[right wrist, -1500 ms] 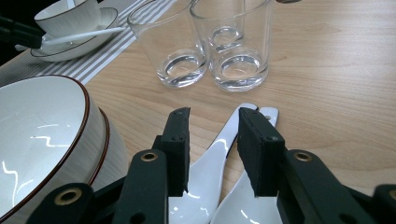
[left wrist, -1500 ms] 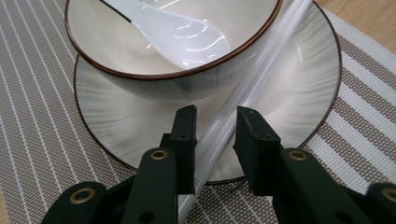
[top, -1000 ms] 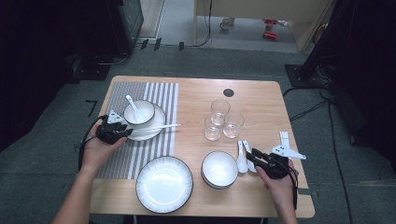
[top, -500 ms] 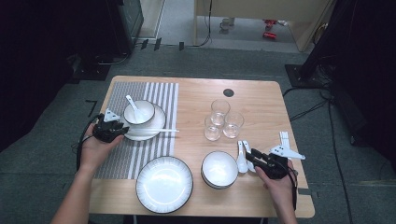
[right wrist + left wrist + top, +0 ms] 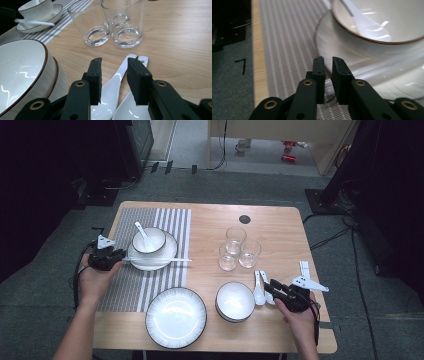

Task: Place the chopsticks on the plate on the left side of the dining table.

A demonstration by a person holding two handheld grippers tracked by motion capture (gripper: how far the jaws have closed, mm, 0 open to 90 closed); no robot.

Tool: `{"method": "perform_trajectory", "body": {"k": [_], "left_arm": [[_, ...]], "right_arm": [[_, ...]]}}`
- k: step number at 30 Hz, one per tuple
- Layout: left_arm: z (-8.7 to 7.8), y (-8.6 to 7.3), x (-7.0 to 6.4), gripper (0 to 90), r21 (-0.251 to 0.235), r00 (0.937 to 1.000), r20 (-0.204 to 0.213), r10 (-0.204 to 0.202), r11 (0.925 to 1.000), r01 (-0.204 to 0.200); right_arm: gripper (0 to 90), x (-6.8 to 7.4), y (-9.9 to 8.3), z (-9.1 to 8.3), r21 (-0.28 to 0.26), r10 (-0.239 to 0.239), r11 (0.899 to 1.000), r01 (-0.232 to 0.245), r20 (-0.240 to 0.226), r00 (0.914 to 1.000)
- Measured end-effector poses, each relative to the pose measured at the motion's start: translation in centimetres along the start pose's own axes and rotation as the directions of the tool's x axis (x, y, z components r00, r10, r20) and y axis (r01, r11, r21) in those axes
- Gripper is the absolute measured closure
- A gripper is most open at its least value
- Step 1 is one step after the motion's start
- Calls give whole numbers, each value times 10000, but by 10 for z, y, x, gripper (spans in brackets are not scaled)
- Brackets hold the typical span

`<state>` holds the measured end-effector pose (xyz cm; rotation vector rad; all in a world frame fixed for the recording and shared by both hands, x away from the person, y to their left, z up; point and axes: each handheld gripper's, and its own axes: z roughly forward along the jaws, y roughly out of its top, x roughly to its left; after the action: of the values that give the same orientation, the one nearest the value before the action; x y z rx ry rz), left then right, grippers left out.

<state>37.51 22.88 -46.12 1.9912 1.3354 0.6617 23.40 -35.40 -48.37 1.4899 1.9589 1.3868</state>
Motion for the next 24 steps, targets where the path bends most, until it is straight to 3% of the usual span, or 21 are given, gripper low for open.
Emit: {"method": "perform_trajectory", "body": {"k": [3, 6, 8, 24], "left_arm": [[-2, -5, 9, 845, -166, 9973, -280, -677, 9976, 673], [-1, -9, 14, 831, -85, 9931, -614, -998, 9950, 995], [1, -11, 17, 828, -80, 9903, -616, -1245, 9922, 1242], [11, -11, 13, 810, 193, 9929, -493, -1086, 9938, 1096]], "right_arm": [[653, 0, 0, 0, -14, 10, 10000, -10, -1, 10000], [653, 1, 0, 1, -17, 6, 10000, -6, 3, 10000], [653, 1, 0, 1, 21, 17, 10000, -17, -15, 10000], [656, -1, -2, 1, 37, 43, 10000, -43, 30, 10000]]}}
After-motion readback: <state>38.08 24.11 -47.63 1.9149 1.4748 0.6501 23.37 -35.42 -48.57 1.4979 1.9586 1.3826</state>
